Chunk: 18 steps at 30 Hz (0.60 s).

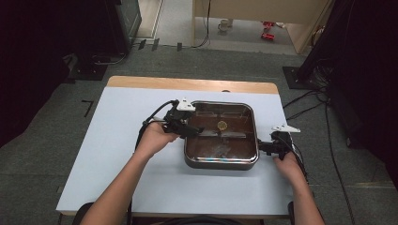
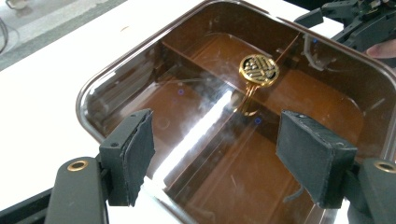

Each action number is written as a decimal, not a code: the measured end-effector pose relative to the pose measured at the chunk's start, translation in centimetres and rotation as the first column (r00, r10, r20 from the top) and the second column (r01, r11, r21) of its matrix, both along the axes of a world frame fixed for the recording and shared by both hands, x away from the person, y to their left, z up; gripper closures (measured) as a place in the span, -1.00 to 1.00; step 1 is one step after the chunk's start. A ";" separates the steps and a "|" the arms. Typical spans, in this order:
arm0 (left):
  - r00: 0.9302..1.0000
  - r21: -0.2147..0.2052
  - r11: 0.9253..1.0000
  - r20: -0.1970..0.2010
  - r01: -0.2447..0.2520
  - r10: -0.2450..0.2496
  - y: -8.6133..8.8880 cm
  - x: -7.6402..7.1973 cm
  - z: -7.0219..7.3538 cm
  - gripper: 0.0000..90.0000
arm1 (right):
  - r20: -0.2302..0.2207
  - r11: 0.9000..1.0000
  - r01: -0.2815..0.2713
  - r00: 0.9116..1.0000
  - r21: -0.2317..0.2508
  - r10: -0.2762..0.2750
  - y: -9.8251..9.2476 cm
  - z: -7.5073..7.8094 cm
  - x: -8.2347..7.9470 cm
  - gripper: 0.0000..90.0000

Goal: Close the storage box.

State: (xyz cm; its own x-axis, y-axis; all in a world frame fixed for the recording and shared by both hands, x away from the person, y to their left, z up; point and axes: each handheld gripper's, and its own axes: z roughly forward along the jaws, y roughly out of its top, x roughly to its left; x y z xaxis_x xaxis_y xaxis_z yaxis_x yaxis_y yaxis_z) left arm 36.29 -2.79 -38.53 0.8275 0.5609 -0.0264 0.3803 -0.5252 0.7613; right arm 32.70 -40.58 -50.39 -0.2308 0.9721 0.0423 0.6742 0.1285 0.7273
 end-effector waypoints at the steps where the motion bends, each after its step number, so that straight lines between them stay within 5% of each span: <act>1: 1.000 0.000 1.000 0.004 -0.005 0.005 0.3 -0.1 0.0 -0.38 | 0.000 1.000 -0.001 1.000 0.000 0.001 0.0 0.0 0.0 -0.68; 7: 0.999 -0.017 0.999 0.003 -0.033 0.033 1.9 -0.6 -0.6 -0.39 | 0.002 1.000 -0.001 1.000 -0.001 0.001 0.0 0.0 0.0 -0.68; 10: 0.998 -0.038 0.998 0.040 -0.048 0.050 3.0 -1.1 -1.0 -0.40 | 0.001 1.000 -0.002 1.000 -0.002 0.002 0.0 0.0 0.0 -0.68; 18: 0.996 -0.046 0.995 0.018 -0.087 0.088 5.2 -2.0 -1.3 -0.40 | 0.002 1.000 -0.002 1.000 -0.002 0.002 0.0 0.0 0.0 -0.68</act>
